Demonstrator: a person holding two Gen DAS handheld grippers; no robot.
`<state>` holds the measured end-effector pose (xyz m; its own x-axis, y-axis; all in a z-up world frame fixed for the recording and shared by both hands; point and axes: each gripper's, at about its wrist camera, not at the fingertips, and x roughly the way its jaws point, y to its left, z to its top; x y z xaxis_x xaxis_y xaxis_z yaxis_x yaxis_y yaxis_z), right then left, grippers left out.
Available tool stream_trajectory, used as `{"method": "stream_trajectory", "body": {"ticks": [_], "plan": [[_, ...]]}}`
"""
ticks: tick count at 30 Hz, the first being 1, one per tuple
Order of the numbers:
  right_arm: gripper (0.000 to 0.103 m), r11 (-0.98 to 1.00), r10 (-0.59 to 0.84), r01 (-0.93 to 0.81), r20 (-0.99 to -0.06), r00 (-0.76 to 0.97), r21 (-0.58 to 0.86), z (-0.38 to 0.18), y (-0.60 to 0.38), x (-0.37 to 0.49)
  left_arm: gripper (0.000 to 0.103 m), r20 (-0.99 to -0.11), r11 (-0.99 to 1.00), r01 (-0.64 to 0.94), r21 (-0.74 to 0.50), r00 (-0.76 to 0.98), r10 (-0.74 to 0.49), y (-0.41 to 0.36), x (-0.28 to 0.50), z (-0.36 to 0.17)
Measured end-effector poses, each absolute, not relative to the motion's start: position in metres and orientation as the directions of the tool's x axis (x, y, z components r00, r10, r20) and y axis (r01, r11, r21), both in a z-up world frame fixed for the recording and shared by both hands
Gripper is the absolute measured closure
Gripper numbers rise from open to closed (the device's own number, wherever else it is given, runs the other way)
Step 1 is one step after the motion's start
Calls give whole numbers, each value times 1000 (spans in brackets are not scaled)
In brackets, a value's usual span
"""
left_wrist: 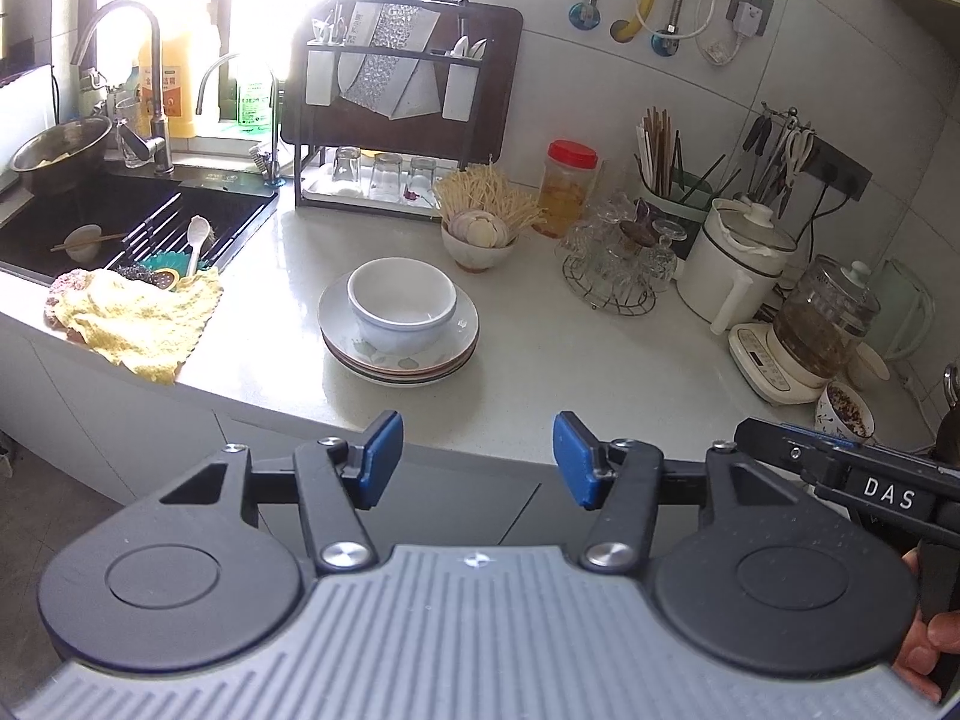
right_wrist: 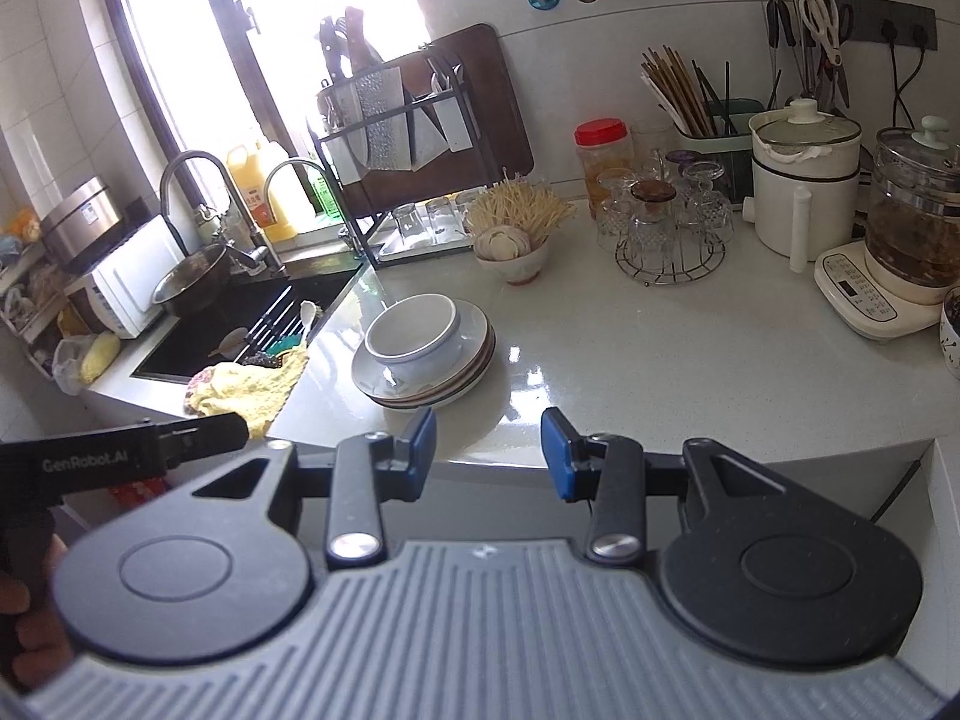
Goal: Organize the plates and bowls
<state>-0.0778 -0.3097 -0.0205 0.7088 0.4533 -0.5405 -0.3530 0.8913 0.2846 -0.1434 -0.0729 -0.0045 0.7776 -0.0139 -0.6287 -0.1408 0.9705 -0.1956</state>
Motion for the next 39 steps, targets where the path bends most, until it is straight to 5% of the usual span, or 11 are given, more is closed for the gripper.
{"method": "stream_trajectory", "body": {"ticks": [7,11,17,39], "plan": [[60,885,466,-380,-550,694,269,-21,-311,-80,27,-621,967,-173,-187,784,20,-76,-152,-1],[23,882,471,-394,-537,700,260,-20,-314,-81,11,-620,966,-204,-157,782,65,-78,-156,2],[12,895,445,-382,-532,720,231,-20,-316,-80,7,-628,965,-231,-126,771,103,-78,-158,-1],[12,891,449,-415,-509,735,187,-18,-302,-87,4,-636,969,-227,-94,763,117,-76,-164,-1]]}}
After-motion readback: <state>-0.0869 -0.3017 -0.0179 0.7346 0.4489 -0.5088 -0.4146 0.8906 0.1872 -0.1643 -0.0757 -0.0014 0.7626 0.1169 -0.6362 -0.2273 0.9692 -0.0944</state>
